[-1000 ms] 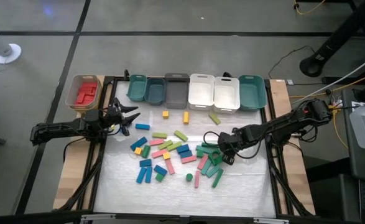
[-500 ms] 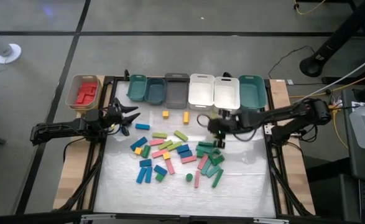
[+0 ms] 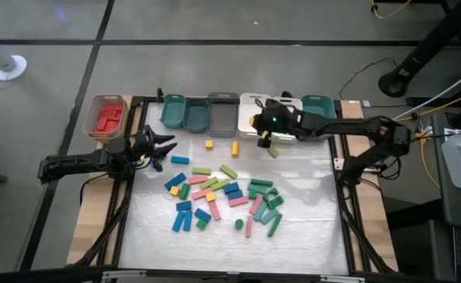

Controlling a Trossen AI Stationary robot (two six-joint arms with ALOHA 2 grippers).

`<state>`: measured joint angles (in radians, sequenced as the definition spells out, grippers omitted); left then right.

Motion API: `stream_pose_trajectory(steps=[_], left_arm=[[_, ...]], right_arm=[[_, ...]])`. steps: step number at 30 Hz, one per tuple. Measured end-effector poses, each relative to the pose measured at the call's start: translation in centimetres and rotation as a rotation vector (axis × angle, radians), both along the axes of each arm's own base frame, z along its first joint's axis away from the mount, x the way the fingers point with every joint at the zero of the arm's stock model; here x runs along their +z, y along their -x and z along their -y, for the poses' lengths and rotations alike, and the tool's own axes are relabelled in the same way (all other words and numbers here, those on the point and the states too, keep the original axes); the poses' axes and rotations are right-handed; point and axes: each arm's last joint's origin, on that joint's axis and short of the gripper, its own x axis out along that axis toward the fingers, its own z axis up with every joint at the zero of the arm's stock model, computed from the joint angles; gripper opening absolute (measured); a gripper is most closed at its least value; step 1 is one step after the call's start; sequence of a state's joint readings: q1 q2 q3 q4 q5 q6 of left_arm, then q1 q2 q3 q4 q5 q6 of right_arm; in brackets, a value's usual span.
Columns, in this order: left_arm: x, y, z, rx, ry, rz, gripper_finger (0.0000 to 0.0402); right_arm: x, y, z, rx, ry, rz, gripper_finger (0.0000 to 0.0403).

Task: Sort blocks
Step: Put the yellow block into the left white bin, then put the blue block into the blue bin

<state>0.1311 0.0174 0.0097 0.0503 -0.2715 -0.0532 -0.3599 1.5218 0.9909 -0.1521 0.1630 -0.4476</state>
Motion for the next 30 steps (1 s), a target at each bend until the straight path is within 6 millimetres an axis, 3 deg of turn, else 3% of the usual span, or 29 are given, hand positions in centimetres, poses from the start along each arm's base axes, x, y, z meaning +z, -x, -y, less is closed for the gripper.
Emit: stream_pose_trajectory(steps=[8, 15, 21, 30], left_arm=[[-0.6, -0.4, 0.4, -0.146, 0.007, -0.068, 0.0134], [-1.6, -1.1, 0.3, -0.147, 0.024, -0.187, 0.0134], [-3.0, -1.8, 0.2, -0.149, 0.031, -0.346, 0.0134], [-5.3, -2.4, 0.0, -0.131, 0.074, -0.585, 0.0133]], right_arm=[[-3.0, -0.5, 2.9, -0.059, -0.029, -0.053, 0.0182], [-4.2, -0.8, 3.1, -0.063, -0.040, -0.080, 0.0209], [-3.4, -1.3, 3.1, -0.065, -0.014, -0.040, 0.0218], [1.2, -3.7, 2.5, -0.004, 0.015, 0.071, 0.0218]])
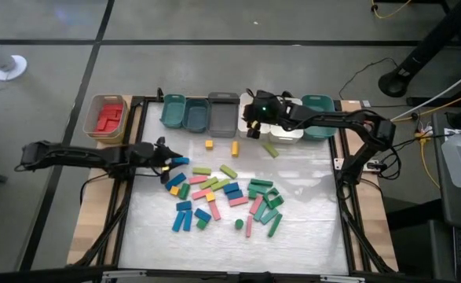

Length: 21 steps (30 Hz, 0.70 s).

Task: Sort blocks
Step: Put the blue block into the blue bin

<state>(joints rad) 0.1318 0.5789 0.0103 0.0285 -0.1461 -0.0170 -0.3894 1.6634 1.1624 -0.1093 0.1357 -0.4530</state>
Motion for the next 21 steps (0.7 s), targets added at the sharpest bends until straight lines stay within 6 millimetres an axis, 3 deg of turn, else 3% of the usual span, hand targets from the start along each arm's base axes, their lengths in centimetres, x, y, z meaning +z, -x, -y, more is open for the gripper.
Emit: stream_pose_trajectory(steps=[6, 21], left_arm=[[-0.8, -0.1, -0.2, 0.040, -0.041, -0.117, 0.0134], [-1.2, -0.2, -0.4, 0.115, -0.011, -0.143, 0.0134]], right_arm=[[1.9, -1.4, -1.7, 0.100, -0.010, 0.064, 0.0218], [1.5, -2.7, -7.6, 0.276, -0.042, 0.013, 0.0218]])
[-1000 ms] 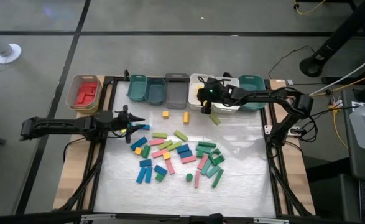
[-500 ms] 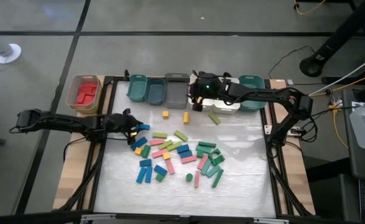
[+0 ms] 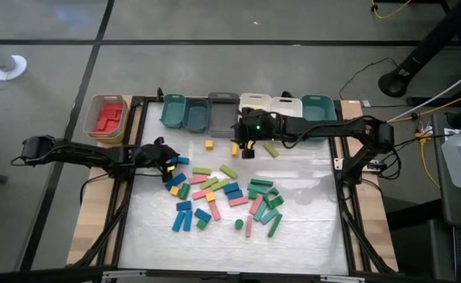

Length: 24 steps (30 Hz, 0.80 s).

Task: Sort blocks
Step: Put the blue block into the blue bin

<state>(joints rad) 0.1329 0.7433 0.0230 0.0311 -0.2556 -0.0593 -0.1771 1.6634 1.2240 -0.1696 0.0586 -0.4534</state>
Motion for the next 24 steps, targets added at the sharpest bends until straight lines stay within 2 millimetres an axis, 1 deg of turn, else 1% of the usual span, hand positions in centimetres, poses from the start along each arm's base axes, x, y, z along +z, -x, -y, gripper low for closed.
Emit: stream_pose_trajectory(steps=[5, 13, 18, 24], left_arm=[[-0.2, 0.0, 0.0, 0.030, 0.062, -0.003, 0.0134], [-0.3, -0.1, 0.2, -0.015, 0.111, -0.002, 0.0134], [-0.3, -0.1, 0.3, -0.045, 0.124, -0.002, 0.0134], [-0.6, 0.0, 0.5, -0.083, 0.152, -0.017, 0.0134]], right_arm=[[-0.3, -0.1, -2.1, 0.057, -0.006, -0.039, 0.0218], [-0.8, 0.0, -5.0, 0.135, -0.011, -0.103, 0.0218], [-1.1, 0.3, -6.1, 0.166, -0.013, -0.141, 0.0218], [-1.4, 0.6, -6.6, 0.179, -0.016, -0.191, 0.0218]])
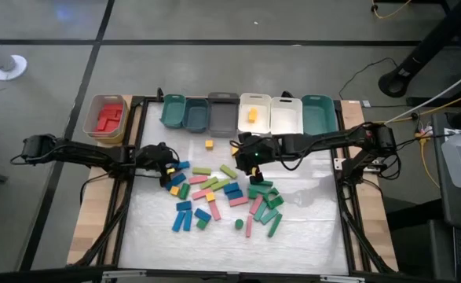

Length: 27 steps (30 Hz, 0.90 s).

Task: Sort blocks
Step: Put the blue block into the blue bin

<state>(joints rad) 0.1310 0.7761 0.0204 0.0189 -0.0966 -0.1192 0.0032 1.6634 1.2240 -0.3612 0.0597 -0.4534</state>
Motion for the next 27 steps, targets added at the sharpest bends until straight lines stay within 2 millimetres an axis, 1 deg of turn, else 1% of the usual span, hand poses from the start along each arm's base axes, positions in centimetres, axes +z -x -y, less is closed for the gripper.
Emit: stream_pose_trajectory(steps=[9, 11, 14, 18, 21, 27], left_arm=[[-0.3, -0.3, -0.1, 0.012, -0.001, -0.013, 0.0131], [-0.3, -0.4, -0.1, 0.017, -0.001, -0.016, 0.0120], [-0.4, -0.5, -0.1, 0.019, -0.002, -0.013, 0.0092], [-0.3, -0.6, -0.1, 0.051, 0.029, 0.006, 0.0088], [0.0, -0.8, -0.2, 0.085, 0.060, 0.064, 0.0088], [2.0, -2.0, -0.4, 0.113, 0.042, 0.314, 0.0088]], right_arm=[[-0.3, 0.3, 0.0, -0.008, -0.006, -0.040, 0.0218], [-0.4, 0.4, 0.0, -0.018, -0.015, -0.051, 0.0218], [-0.6, 0.6, 0.0, -0.029, -0.022, -0.085, 0.0218], [-0.4, 1.2, 0.1, -0.038, -0.026, -0.126, 0.0218], [0.4, 2.0, 0.1, -0.056, -0.039, -0.131, 0.0218], [1.8, 3.2, 0.1, -0.081, -0.061, -0.127, 0.0218]])
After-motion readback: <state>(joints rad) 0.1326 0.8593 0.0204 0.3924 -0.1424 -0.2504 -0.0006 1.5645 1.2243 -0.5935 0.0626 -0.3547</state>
